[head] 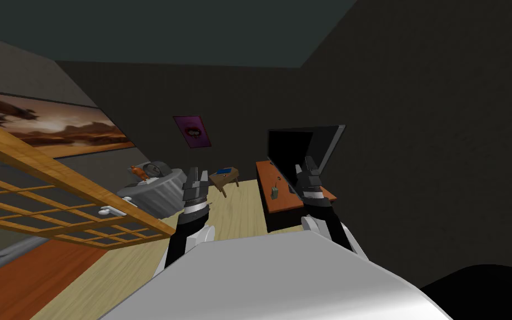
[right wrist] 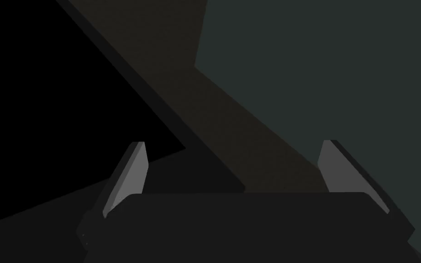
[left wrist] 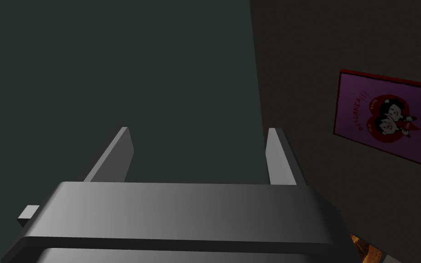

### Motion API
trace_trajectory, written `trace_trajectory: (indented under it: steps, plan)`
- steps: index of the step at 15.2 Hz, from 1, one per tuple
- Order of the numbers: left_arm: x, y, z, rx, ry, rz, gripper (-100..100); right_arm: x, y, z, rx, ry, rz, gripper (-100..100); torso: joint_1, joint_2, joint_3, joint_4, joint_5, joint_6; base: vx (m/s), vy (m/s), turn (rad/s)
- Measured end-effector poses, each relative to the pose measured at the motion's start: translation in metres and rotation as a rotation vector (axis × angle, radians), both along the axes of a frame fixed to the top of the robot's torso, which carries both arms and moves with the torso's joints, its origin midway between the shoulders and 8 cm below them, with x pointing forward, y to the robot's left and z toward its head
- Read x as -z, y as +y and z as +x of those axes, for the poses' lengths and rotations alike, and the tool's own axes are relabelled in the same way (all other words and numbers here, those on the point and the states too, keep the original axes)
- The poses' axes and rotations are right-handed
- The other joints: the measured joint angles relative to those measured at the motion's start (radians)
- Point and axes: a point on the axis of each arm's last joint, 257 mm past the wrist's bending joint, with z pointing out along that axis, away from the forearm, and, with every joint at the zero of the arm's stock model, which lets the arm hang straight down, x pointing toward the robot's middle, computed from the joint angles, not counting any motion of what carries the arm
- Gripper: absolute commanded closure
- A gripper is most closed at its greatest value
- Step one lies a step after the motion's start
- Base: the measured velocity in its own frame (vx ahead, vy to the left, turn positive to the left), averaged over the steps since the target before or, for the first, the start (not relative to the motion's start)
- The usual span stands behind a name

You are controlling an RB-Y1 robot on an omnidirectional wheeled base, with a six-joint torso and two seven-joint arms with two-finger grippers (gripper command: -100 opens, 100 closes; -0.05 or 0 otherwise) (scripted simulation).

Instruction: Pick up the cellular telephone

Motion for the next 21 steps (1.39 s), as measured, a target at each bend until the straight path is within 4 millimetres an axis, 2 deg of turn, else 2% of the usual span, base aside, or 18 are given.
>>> trace_trajectory:
  steps: [3, 12, 18, 21]
  plan:
    - [0.000, 0.000, 0.000, 0.000, 0.000, 0.000, 0, 0.007, 0.010, 0.004, -0.026, 0.022, -0.050, -100, 0.001, -0.001, 0.000, 0.000, 0.000, 0.000, 0.011, 0.029, 0.062]
    - [0.000, 0.000, 0.000, 0.000, 0.000, 0.000, 0, 0.054, 0.046, 0.019, -0.113, 0.127, -0.242, -100, 0.004, -0.002, -0.001, -0.001, 0.001, 0.000, 0.025, 0.049, 0.091]
    - [0.000, 0.000, 0.000, 0.000, 0.000, 0.000, 0, 0.104, 0.069, 0.026, -0.176, 0.214, -0.392, -100, 0.005, -0.003, -0.002, -0.001, 0.001, 0.000, 0.036, 0.062, 0.122]
    - [0.000, 0.000, 0.000, 0.000, 0.000, 0.000, 0, 0.138, 0.078, 0.026, -0.211, 0.263, -0.479, -100, 0.005, -0.004, -0.002, -0.001, 0.001, -0.001, 0.050, 0.063, 0.121]
